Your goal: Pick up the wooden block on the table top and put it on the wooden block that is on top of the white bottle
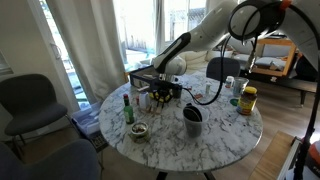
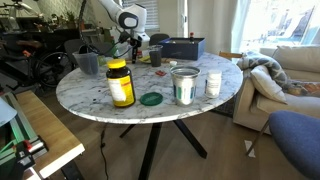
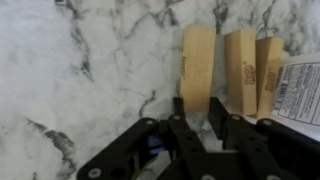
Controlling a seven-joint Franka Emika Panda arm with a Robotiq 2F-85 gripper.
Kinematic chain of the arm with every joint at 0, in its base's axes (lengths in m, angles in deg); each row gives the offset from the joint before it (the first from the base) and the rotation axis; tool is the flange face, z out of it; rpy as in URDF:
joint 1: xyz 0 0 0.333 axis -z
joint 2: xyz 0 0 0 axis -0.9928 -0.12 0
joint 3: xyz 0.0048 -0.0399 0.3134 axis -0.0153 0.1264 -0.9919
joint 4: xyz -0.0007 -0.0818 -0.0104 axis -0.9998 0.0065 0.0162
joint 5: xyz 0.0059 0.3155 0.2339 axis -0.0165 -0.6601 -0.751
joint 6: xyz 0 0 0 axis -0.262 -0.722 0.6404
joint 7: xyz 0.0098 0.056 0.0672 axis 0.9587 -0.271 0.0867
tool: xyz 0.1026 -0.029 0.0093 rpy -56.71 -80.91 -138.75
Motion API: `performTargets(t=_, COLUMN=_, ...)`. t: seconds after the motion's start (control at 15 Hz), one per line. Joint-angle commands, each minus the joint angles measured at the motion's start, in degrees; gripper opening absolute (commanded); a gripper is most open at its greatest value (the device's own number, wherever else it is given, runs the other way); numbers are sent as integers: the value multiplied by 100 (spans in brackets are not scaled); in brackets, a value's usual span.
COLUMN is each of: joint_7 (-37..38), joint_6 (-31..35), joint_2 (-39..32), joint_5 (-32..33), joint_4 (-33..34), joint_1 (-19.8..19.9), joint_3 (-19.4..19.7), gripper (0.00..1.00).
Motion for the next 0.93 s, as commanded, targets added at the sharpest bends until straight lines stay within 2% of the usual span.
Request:
performTargets(t=0.0, joint_7=365, joint_6=-281, joint_2=-161, joint_5=206, joint_4=153, joint_1=-166, joint_3=180, gripper=14)
performTargets(t=0.07, joint_7=406, joint_6=-319, joint_2=-108, joint_5=250, joint_4=104, joint_1=-199, joint_3=202, gripper=8)
performTargets(t=0.47, joint_7=709, joint_6=-602, joint_2=902, joint_5=886, joint_4=-757, joint_1=-419, joint_3=534, gripper=8)
performTargets(t=0.67, joint_7=626, joint_6=-625, joint_2=1557, joint_5=917, joint_4=-1156, joint_1=-314, joint_3=528, gripper=8)
performTargets(t=0.87, joint_7=489, joint_6=-1223, joint_2=2107, joint_5=943, joint_4=-1245, joint_1=-198, joint_3=500, gripper=8)
